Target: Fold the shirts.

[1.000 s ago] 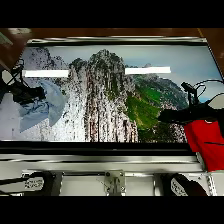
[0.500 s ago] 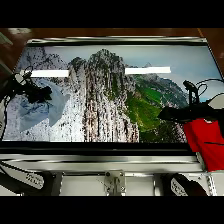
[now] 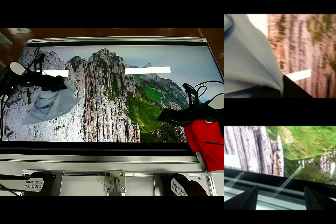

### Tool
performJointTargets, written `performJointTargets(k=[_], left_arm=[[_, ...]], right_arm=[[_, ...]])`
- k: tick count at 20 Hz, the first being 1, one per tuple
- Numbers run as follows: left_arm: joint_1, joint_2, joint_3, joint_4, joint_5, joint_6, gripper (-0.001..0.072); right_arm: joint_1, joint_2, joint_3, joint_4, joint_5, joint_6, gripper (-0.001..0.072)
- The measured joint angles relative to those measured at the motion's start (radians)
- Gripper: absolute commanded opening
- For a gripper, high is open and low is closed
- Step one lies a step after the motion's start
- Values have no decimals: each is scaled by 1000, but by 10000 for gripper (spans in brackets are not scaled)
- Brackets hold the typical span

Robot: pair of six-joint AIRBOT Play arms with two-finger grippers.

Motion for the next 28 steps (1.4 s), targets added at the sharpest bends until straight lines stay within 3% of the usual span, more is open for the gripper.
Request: performJointTargets(k=[5,10,11,12,13,14,17,23,28], left_arm=[[-344,92,-3,-134,-28,50,38],[-667,17,-13,-169,93,37,55],[-720,-12,-13,-172,124,31,210],[-757,-39,-14,-175,143,24,453],[-782,-60,-14,-178,158,8,648],[-790,-76,-14,-177,165,-10,672],[-727,-93,-14,-179,109,-50,670],[-373,-68,-44,-90,-171,-90,668],[-189,-17,-195,-37,-181,-99,668]], right_arm=[[0,0,58,-65,155,-12,694],[0,0,171,-212,309,-16,695],[0,0,185,-237,322,-13,695],[0,0,194,-254,331,-10,694],[0,0,201,-270,336,-10,694],[0,0,207,-287,336,-9,694],[0,0,211,-359,308,1,694],[-49,0,123,-466,242,35,694],[-106,0,-7,-418,201,43,695]])
